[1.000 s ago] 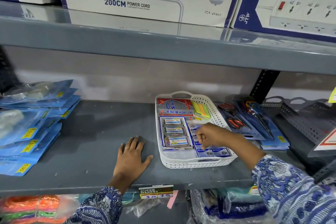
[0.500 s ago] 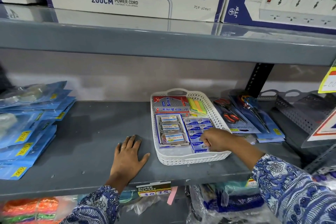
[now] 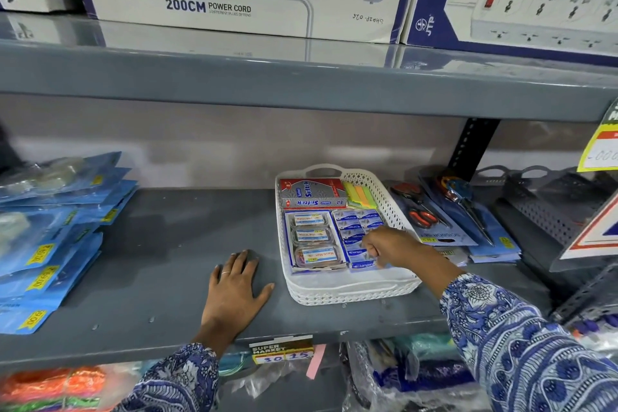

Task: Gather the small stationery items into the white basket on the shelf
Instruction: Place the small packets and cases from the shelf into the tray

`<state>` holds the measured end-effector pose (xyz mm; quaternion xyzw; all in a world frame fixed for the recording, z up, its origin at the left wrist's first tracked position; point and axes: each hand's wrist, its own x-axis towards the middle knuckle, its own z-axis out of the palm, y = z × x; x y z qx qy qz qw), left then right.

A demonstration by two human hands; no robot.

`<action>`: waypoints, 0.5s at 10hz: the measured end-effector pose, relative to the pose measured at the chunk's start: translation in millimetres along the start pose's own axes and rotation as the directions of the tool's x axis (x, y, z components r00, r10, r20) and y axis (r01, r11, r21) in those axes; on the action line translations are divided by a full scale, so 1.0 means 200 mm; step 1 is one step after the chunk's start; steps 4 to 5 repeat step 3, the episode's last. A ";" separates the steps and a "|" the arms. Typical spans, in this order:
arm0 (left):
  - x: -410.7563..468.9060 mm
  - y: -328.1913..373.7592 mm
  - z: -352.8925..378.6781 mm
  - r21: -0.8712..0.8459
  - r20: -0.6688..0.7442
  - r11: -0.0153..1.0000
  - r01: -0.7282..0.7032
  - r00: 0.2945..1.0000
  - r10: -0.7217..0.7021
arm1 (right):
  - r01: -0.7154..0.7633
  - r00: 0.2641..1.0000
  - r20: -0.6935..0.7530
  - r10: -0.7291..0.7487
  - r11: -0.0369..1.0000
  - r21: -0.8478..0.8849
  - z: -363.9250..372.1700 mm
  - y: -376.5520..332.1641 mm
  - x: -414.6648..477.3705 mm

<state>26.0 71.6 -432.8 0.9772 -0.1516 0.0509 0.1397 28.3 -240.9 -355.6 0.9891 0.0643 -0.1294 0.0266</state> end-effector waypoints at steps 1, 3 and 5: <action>0.01 0.00 0.00 0.011 0.003 1.000 0.009 1.000 -0.009 | -0.017 1.000 0.009 0.017 1.000 0.020 -0.01 -0.01 -0.01; 0.01 0.01 -0.02 -0.002 0.043 1.000 0.009 0.999 -0.009 | -0.053 0.998 0.031 0.052 0.998 0.037 -0.04 -0.06 -0.04; 0.01 0.01 -0.02 -0.002 0.043 1.000 0.009 0.999 -0.009 | -0.053 0.998 0.031 0.052 0.998 0.037 -0.04 -0.06 -0.04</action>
